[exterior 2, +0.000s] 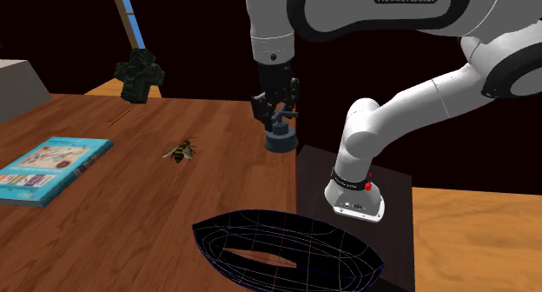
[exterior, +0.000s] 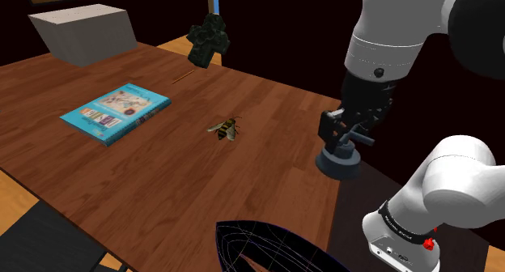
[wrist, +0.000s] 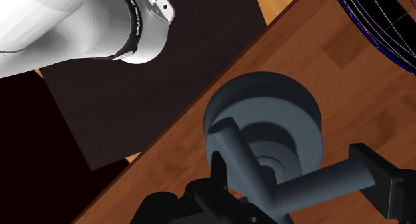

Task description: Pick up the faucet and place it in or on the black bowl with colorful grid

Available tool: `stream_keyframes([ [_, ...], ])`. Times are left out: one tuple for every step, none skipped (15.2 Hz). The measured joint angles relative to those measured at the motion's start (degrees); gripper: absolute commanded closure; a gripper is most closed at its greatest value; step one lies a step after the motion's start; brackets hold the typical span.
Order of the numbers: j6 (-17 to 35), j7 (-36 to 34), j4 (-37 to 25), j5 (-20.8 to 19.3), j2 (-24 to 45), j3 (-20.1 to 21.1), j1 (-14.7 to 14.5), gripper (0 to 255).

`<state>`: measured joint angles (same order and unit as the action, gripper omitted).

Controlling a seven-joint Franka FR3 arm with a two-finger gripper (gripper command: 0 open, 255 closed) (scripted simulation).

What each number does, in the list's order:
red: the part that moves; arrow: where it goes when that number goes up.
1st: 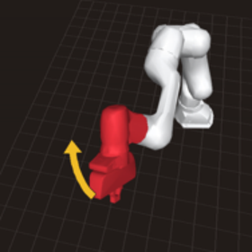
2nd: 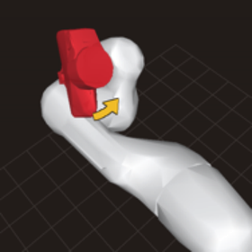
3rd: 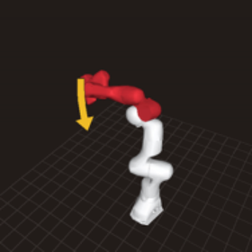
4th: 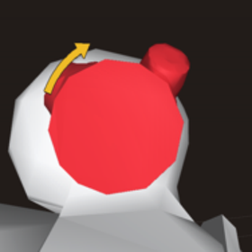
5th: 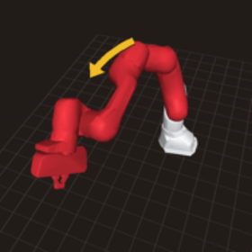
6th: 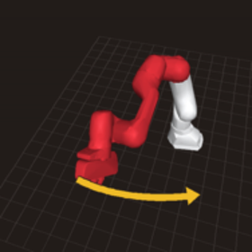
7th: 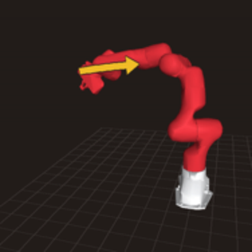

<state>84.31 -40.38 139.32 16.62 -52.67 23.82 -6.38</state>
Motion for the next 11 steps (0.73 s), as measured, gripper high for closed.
stream_keyframes([
  [-0.12,-1.6,-0.89,1.21,0.45,1.58,-0.35,255],
  [-0.36,-3.09,-1.85,2.27,0.86,2.96,-0.63,255],
  [-0.14,-4.21,-2.12,3.2,1.09,4.15,-0.88,255],
  [-0.69,-5.63,-3.26,4.1,1.36,5.3,-1.14,255],
  [-0.81,-7.04,-4.21,5.05,1.8,6.64,-1.32,255],
  [-0.78,-8.58,-4.79,6.2,1.99,8.15,-1.64,255],
  [-0.88,-9.77,-5.66,6.95,2.41,9.26,-1.73,255],
  [-1.02,-10.95,-6.52,7.68,2.77,10.33,-1.81,255],
  [-1.46,-12.46,-8.13,8.42,3.46,11.63,-1.78,255],
  [-1.63,-14.22,-9.78,9.35,4.32,13.31,-1.69,255],
  [-1.51,-15.57,-11.01,10.01,5.14,14.73,-1.47,255],
])
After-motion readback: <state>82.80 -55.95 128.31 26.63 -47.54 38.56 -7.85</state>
